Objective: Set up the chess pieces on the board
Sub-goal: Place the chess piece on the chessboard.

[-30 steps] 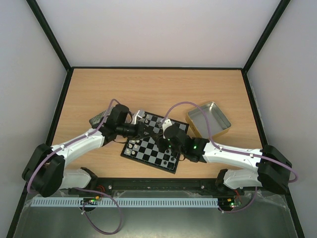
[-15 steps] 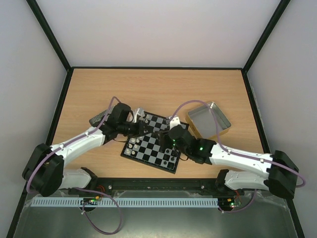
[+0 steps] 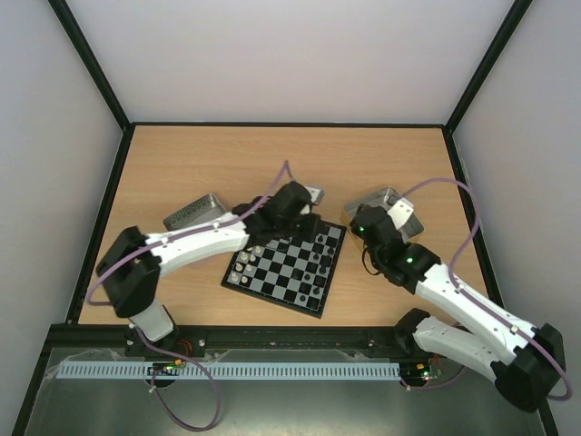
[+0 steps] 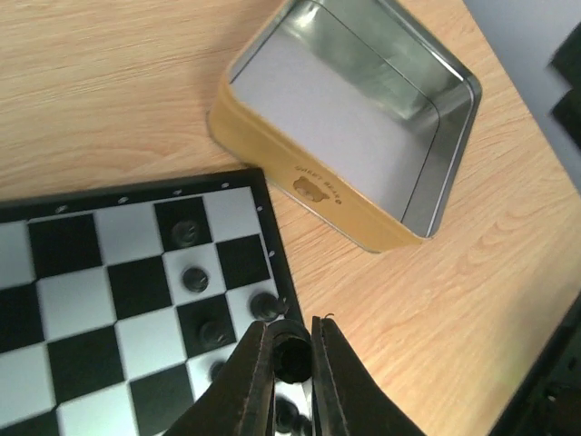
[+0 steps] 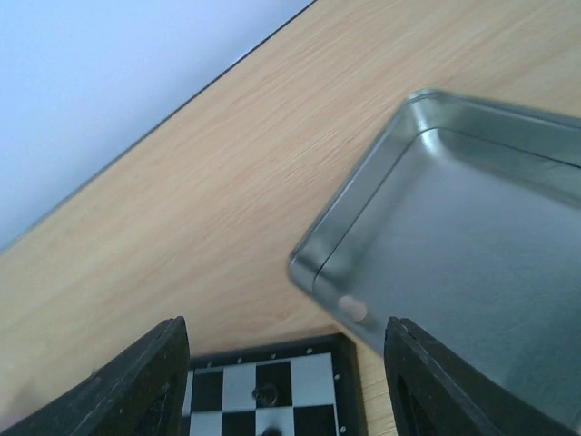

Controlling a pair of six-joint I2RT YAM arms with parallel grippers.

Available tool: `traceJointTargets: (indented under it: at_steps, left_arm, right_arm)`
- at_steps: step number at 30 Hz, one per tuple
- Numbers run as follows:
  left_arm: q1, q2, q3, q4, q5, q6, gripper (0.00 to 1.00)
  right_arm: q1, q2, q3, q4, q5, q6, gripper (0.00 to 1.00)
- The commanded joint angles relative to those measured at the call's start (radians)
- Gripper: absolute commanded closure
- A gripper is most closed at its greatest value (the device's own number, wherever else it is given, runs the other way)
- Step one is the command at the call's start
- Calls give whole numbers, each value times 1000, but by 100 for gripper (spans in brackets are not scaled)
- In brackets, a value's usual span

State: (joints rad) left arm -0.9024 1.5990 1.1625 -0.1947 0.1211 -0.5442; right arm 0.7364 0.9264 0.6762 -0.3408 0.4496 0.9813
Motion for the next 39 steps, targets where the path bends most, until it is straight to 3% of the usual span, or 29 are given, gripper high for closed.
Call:
traceJointTargets:
  at_steps: [1,13,31,39]
  left_arm:
    - [-50,139,125,-38,-126,85,91]
    - [-107,488,478,-228,-250,139,91]
    - [-95,607,545,-241,-268,136,88]
    - [-92,615,548,-224,-242,136,80]
  right_arm:
    - [-73,-84,-32,-110,60,153,42]
    - [-97,-155,-54,-153,78,170,42]
    - [-97,-152,-67,-124,63,152,41]
    - [-97,-153,-70,-119,54,151,41]
